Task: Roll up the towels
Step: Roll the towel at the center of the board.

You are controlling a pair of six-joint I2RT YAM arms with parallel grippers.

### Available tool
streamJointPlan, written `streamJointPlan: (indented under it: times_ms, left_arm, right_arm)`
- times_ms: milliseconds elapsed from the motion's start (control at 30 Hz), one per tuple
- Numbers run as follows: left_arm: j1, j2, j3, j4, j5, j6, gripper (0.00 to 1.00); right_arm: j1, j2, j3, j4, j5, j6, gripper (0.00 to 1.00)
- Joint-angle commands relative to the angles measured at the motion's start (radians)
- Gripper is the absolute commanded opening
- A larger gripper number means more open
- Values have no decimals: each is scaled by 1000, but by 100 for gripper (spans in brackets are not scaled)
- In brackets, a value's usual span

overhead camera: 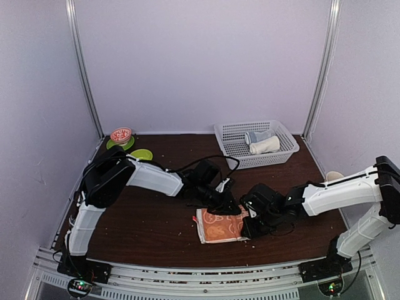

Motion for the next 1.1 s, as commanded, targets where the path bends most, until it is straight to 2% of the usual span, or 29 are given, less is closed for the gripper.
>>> streamJointPlan:
  times_ms: [0, 200, 300, 500, 933, 1067]
  left_arm:
    - [6, 5, -14, 16, 10, 12, 12]
    - [6, -9, -30, 12, 1, 19, 12]
    - [6, -13, -33, 8, -3, 23, 12]
    - [6, -25, -51, 16, -6, 20, 12]
    - [6, -42, -62, 3, -7, 32, 13]
    - [6, -45, -72, 4, -12, 33, 12]
  right_arm:
    - [7, -12, 19, -54, 7, -7, 21]
    - [-25, -205, -11, -53, 95, 34, 42]
    - [-79, -276, -79, 9, 96, 94, 48]
    - [-169, -282, -211, 212, -2, 202, 51]
    - [-175, -55, -281, 472, -160, 293, 53]
    - [-174, -34, -278, 480, -178, 304, 49]
